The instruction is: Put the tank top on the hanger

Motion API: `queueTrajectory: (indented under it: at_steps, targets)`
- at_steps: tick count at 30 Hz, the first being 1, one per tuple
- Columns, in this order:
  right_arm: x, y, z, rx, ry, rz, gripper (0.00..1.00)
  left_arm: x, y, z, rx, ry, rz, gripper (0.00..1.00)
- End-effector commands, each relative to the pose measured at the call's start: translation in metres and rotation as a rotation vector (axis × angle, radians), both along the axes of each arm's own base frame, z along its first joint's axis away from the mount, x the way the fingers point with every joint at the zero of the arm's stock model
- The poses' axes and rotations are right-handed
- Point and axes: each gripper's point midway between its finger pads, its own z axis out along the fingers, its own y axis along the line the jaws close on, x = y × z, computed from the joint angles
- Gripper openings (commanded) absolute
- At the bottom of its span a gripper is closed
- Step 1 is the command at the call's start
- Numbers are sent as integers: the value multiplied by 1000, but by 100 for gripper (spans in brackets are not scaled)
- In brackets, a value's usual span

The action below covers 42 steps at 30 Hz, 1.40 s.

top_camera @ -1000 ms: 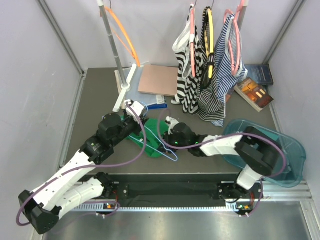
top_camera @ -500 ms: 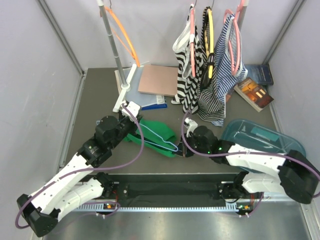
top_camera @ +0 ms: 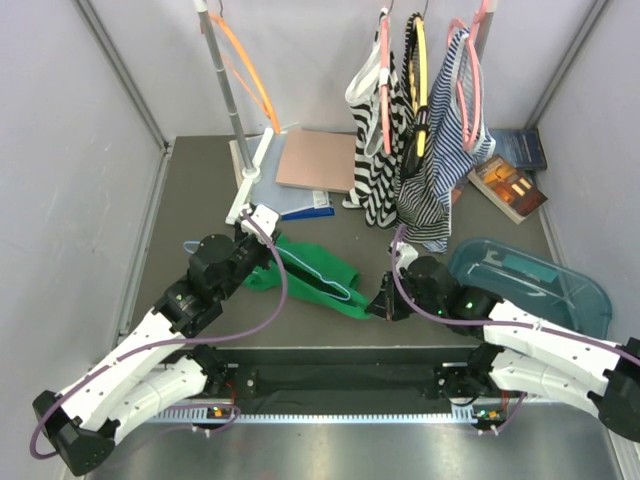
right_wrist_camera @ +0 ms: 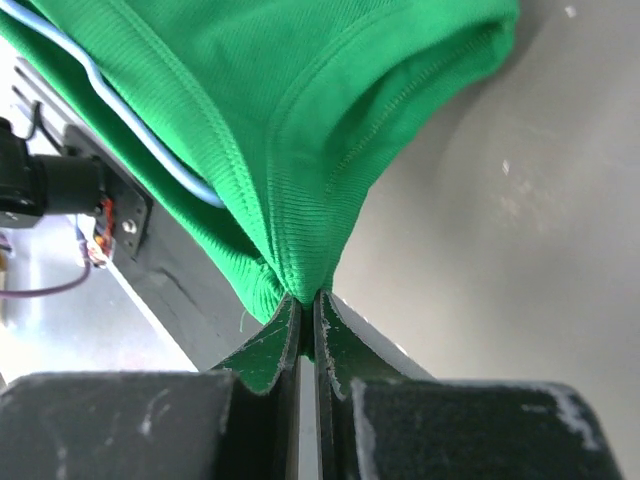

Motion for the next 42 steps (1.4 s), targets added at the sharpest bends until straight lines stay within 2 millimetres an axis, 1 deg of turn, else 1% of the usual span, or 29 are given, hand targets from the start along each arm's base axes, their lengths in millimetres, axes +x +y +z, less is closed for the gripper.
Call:
queueTrajectory:
  at_steps: [1,3,7,8,10,11,12,13,15,16,18,19,20,21,22,24,25,26,27,28,29,30,32,33,36,40,42]
  targets:
    - [-2,-17,-1,-54,-3,-24,0,5,7,23,-21,-87,36,0]
    - [-2,-19,2,-50,-5,-29,0,5,7,22,-22,-86,35,0]
    - [1,-15,11,-32,-19,-29,0,5,6,22,-23,-87,30,0]
    - [3,-12,20,-15,-31,-26,0,5,5,22,-22,-85,29,0]
    - [6,-7,30,2,-46,-17,0,5,4,21,-23,-80,23,0]
    - [9,-1,45,28,-69,-13,0,5,3,20,-22,-79,18,0]
    - [11,1,51,37,-82,-7,0,5,2,20,-26,-75,16,0]
    - [15,8,67,62,-102,3,0,5,1,20,-26,-75,10,0]
    - [20,17,80,88,-123,19,0,4,0,19,-31,-71,4,0]
    - [21,23,92,115,-137,34,0,4,-1,21,-37,-72,1,0]
    - [26,34,99,136,-153,52,0,3,-2,21,-43,-71,-7,0]
    - [26,40,108,155,-163,69,0,2,-2,21,-43,-71,-9,0]
    - [28,44,111,166,-170,77,0,2,-3,21,-47,-68,-13,0]
    - [32,51,111,170,-170,86,0,1,-3,22,-50,-72,-13,0]
    - [32,57,118,189,-176,103,0,1,-3,23,-55,-74,-14,0]
    - [35,71,122,211,-182,127,0,0,-2,26,-64,-81,-17,0]
    - [35,77,129,226,-190,141,0,-1,-2,26,-68,-83,-17,0]
    - [31,85,132,233,-194,163,0,-1,-2,28,-74,-86,-15,0]
    - [31,93,127,219,-184,176,0,-1,0,29,-78,-91,-4,0]
    - [31,100,134,224,-198,182,0,-1,1,30,-81,-93,-1,0]
    - [24,107,134,218,-199,210,0,-2,2,33,-98,-97,3,0]
    - [24,113,127,201,-188,219,0,-2,4,36,-114,-101,13,0]
    - [17,123,127,201,-183,244,0,-4,6,40,-144,-108,23,0]
    - [18,127,124,202,-181,250,0,-5,7,41,-153,-116,25,0]
    - [18,137,127,219,-185,262,0,-7,5,43,-167,-119,8,0]
    - [20,144,143,254,-207,266,0,-7,1,42,-175,-104,-3,0]
    - [20,144,143,244,-209,270,3,-7,0,42,-186,-100,-8,0]
